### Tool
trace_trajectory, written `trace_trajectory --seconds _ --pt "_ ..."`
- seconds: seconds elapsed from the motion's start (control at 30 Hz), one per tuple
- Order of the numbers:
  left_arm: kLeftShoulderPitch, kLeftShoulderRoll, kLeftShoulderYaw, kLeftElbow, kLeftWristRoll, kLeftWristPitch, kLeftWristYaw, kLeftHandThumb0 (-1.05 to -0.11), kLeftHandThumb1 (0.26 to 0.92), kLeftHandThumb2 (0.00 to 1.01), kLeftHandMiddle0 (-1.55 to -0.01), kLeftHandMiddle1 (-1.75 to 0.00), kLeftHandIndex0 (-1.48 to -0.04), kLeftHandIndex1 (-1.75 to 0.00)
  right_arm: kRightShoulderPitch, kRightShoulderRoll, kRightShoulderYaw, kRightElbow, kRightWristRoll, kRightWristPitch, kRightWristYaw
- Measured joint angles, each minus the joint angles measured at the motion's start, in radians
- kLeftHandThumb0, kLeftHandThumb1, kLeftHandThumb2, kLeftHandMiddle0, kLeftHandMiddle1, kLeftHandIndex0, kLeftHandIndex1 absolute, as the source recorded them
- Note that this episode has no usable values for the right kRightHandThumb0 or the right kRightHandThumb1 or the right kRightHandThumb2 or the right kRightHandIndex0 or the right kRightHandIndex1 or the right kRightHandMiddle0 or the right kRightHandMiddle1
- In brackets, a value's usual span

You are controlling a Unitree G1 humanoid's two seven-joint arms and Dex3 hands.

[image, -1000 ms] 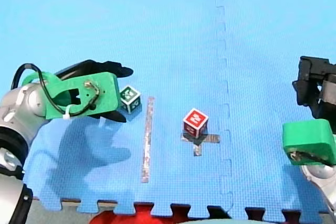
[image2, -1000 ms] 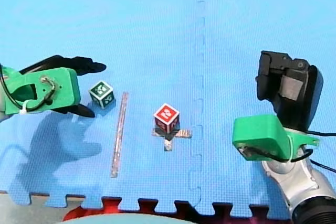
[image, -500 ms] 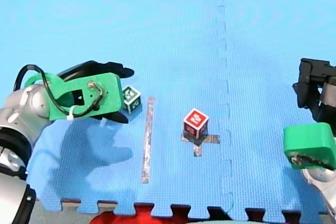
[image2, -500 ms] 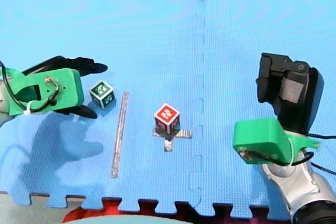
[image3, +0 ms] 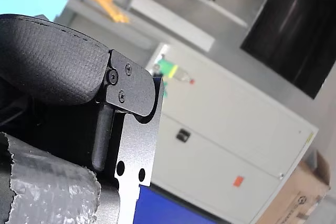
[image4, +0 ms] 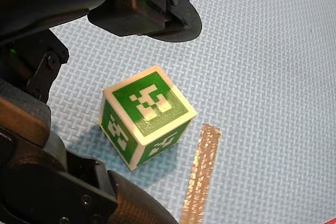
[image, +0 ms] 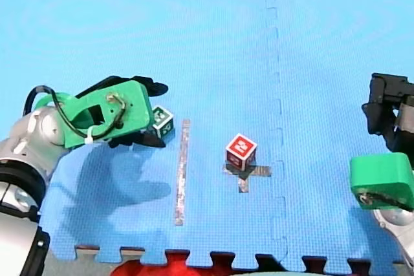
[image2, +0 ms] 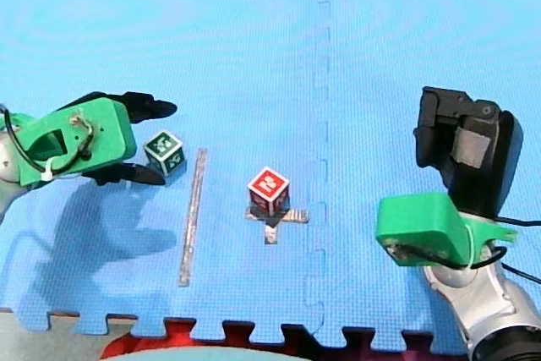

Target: Stack cube left

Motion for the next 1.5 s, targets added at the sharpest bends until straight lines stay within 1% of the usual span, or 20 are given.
trace_trajectory --seconds 0.07,0.1,0.13,0.2,0.23,0.27,0.3,0.37,0.43,0.5,0.57,0.63,0.73,0.9,1.1,1.23,1.5 --pt "0.001 -0.002 0.014 0.0 -0.013 0.009 -0.01 -0.961 0.76 0.01 -0.94 -1.75 -0.43 -0.02 0.002 0.0 0.0 -0.001 -0.001 0.002 0.0" --pt "0.001 -0.002 0.018 0.0 -0.018 0.011 -0.015 -0.957 0.758 0.0 -0.94 -1.75 -0.47 -0.04 0.003 0.0 0.0 -0.001 -0.001 0.002 0.0" --pt "0.002 -0.002 0.023 0.0 -0.022 0.012 -0.028 -0.939 0.75 0.0 -0.94 -1.75 -0.54 -0.06 0.004 0.0 0.0 -0.002 -0.002 0.003 -0.001" --pt "0.002 -0.001 0.03 0.0 -0.029 0.009 -0.071 -0.925 0.744 0.0 -0.94 -1.75 -0.61 -0.08 0.005 0.001 0.001 -0.002 -0.004 0.003 -0.003" --pt "0.002 0.0 0.037 -0.001 -0.04 0.001 -0.1 -0.915 0.74 0.0 -0.94 -1.75 -0.7 -0.09 0.005 0.001 0.001 -0.002 -0.005 0.004 -0.004" --pt "0.001 0.003 0.047 -0.002 -0.055 -0.011 -0.128 -0.911 0.739 0.0 -0.95 -1.75 -0.74 -0.09 0.005 0.002 0.001 -0.001 -0.005 0.004 -0.004" --pt "-0.003 0.008 0.062 -0.005 -0.074 -0.025 -0.16 -0.908 0.737 0.0 -0.95 -1.75 -0.74 -0.07 0.004 0.002 0.001 0.0 -0.005 0.004 -0.003" --pt "-0.025 0.026 0.097 -0.016 -0.118 -0.057 -0.21 -0.9 0.733 0.0 -0.93 -1.75 -0.67 -0.02 -0.001 0.002 0.001 0.009 -0.005 0.004 -0.003" --pt "-0.067 0.052 0.102 -0.029 -0.116 -0.057 -0.174 -0.898 0.733 0.0 -0.92 -1.75 -0.61 -0.01 -0.007 0.003 0.001 0.021 -0.005 0.004 -0.003" --pt "-0.105 0.074 0.087 -0.031 -0.083 -0.021 -0.102 -0.909 0.742 0.0 -0.89 -1.75 -0.53 0.0 -0.01 0.004 0.002 0.029 -0.005 0.004 -0.003" --pt "-0.128 0.085 0.058 -0.022 -0.033 0.02 -0.039 -0.916 0.747 0.01 -0.88 -1.75 -0.51 0.0 -0.01 0.005 0.002 0.032 -0.005 0.004 -0.003" --pt "-0.142 0.096 0.035 -0.012 0.0 0.029 -0.011 -0.92 0.751 0.01 -0.87 -1.75 -0.5 0.0 -0.01 0.005 0.001 0.03 -0.002 0.004 -0.002" --pt "-0.143 0.098 0.027 -0.007 0.011 0.026 -0.008 -0.936 0.758 0.01 -0.87 -1.75 -0.51 0.0 -0.008 0.005 0.001 0.016 -0.002 0.004 0.001" --pt "-0.144 0.099 0.016 -0.006 0.028 0.026 0.009 -0.944 0.761 0.01 -0.87 -1.75 -0.53 -0.01 -0.001 0.005 0.001 0.002 -0.002 0.007 0.004" --pt "-0.159 0.107 -0.035 -0.006 0.095 0.026 0.09 -0.956 0.766 0.01 -0.87 -1.75 -0.54 -0.01 -0.001 0.006 0.001 0.001 -0.002 0.008 0.005" --pt "-0.172 0.118 -0.084 -0.006 0.152 0.025 0.149 -0.973 0.775 0.01 -0.88 -1.75 -0.5 0.0 0.0 0.006 0.001 0.001 -0.002 0.007 0.005" --pt "-0.188 0.124 -0.14 -0.005 0.207 0.025 0.193 -1.024 0.81 0.02 -0.88 -1.75 -0.47 0.0 0.001 0.007 0.002 0.002 -0.004 0.012 0.002"
